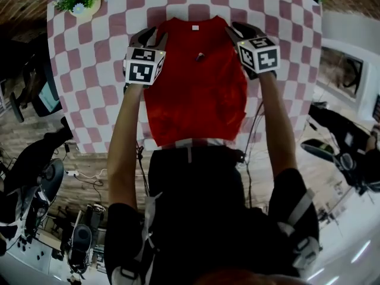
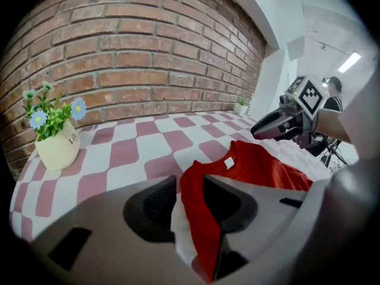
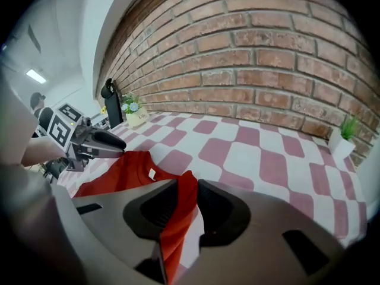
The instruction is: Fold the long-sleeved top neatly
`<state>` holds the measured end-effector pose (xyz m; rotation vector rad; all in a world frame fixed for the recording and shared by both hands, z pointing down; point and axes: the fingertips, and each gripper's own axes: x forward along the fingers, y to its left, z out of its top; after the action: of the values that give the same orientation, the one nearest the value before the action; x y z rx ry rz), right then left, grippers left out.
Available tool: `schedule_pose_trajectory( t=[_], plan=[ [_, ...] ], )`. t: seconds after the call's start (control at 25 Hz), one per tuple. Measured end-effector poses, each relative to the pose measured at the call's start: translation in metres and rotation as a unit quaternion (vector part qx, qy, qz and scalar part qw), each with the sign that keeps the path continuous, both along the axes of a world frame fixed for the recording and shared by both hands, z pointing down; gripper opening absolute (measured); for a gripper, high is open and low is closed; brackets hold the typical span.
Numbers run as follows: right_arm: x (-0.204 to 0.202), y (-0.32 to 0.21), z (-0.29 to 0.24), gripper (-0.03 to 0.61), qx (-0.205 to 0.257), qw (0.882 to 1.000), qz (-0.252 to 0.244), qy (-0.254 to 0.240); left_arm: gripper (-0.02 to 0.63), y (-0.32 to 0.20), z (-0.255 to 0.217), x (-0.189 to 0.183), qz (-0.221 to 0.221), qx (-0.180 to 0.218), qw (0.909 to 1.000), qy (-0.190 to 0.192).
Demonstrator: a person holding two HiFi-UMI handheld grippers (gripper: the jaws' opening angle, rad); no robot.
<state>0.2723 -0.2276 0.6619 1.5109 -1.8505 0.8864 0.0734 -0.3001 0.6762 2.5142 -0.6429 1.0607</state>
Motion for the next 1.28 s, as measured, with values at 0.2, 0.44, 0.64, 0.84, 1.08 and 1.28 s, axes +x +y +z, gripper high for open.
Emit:
schedule_pose_trajectory(
  t=[0.2, 0.44, 0.64, 0.84, 1.08, 1.28],
  plan=[
    [0.003, -0.001, 0.03, 0.095, -0.05, 0.998, -0.015, -0.018, 0.124, -0.011, 0.02, 0.008, 0.009, -0.026, 0.9995, -0.013],
    [0.014, 0.005, 0.052, 0.092, -0.101, 0.995, -0.012, -0.001, 0.088, -0.008, 0.034, 0.012, 0.046, -0.032, 0.997, -0.054],
    [0.02, 0.008, 0.057, 0.049, -0.11, 0.993, -0.027, 0.013, 0.048, -0.006, 0.043, 0.007, 0.061, -0.022, 0.9956, -0.067],
    [0.023, 0.003, 0.055, 0.04, -0.109, 0.993, -0.045, 0.021, 0.034, -0.016, 0.043, 0.001, 0.077, -0.001, 0.9946, -0.07],
    [0.035, -0.014, 0.044, 0.037, -0.085, 0.995, -0.047, 0.031, 0.032, -0.037, 0.032, 0.007, 0.075, 0.015, 0.995, -0.064],
    [0.043, -0.031, 0.029, 0.037, -0.048, 0.997, -0.041, 0.045, 0.031, -0.054, 0.009, 0.017, 0.063, 0.061, 0.9952, -0.042]
  ],
)
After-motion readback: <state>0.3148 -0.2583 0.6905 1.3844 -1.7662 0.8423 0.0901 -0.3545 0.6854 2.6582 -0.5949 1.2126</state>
